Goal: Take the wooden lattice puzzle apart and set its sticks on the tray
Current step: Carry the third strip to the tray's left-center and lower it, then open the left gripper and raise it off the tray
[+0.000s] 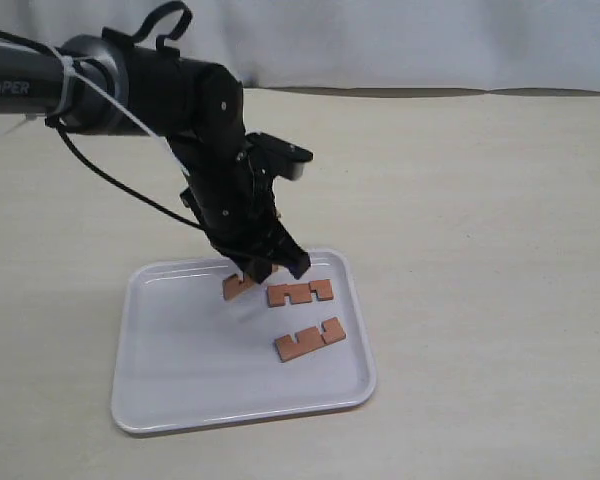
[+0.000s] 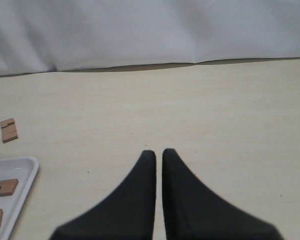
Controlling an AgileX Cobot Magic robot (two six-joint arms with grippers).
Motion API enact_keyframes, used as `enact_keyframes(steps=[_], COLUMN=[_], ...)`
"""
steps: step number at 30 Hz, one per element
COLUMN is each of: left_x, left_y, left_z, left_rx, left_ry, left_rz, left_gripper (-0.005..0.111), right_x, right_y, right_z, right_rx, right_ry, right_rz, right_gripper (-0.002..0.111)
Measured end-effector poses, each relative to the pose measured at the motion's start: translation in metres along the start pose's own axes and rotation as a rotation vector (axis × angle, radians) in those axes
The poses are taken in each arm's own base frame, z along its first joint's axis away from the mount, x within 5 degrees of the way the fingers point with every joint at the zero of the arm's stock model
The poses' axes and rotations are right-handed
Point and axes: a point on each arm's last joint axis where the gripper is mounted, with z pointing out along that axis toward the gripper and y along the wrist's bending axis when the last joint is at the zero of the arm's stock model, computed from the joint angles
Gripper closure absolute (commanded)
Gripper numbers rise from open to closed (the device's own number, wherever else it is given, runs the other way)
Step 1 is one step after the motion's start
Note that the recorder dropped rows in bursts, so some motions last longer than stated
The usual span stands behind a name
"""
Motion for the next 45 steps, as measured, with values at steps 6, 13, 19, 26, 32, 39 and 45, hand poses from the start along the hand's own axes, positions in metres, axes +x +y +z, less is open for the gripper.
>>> enact_keyframes(steps=[6, 13, 19, 26, 32, 39, 45], left_x=[0.022, 0.024, 0.022, 0.020, 0.022, 0.022, 0.012], left_y=[-0.013, -0.012, -0.014, -0.013, -0.014, -0.014, -0.019], left_z=[0.020, 0.019, 0.009, 0.009, 0.009, 0.008, -0.022], left_rx=[0.036, 0.030, 0.025, 0.021, 0.024, 0.026, 0.031], left_ry=[0.088, 0.087, 0.051, 0.038, 0.050, 0.054, 0.012], left_rz=[0.072, 0.085, 0.094, 0.093, 0.094, 0.094, 0.113], left_gripper=[0.107, 0.107, 0.107, 0.105, 0.071, 0.041, 0.041], right_x=[0.000, 0.000, 0.000, 0.000, 0.000, 0.000, 0.000], right_y=[0.000, 0.000, 0.000, 0.000, 0.000, 0.000, 0.000], right_z=[0.000, 0.000, 0.000, 0.000, 0.000, 0.000, 0.000], right_rx=[0.000, 0.000, 0.000, 0.000, 0.000, 0.000, 0.000], right_ry=[0.000, 0.000, 0.000, 0.000, 0.000, 0.000, 0.000], right_rz=[0.000, 0.000, 0.000, 0.000, 0.000, 0.000, 0.000], right_gripper=[0.104, 0.104, 0.104, 0.104, 0.104, 0.104, 0.104])
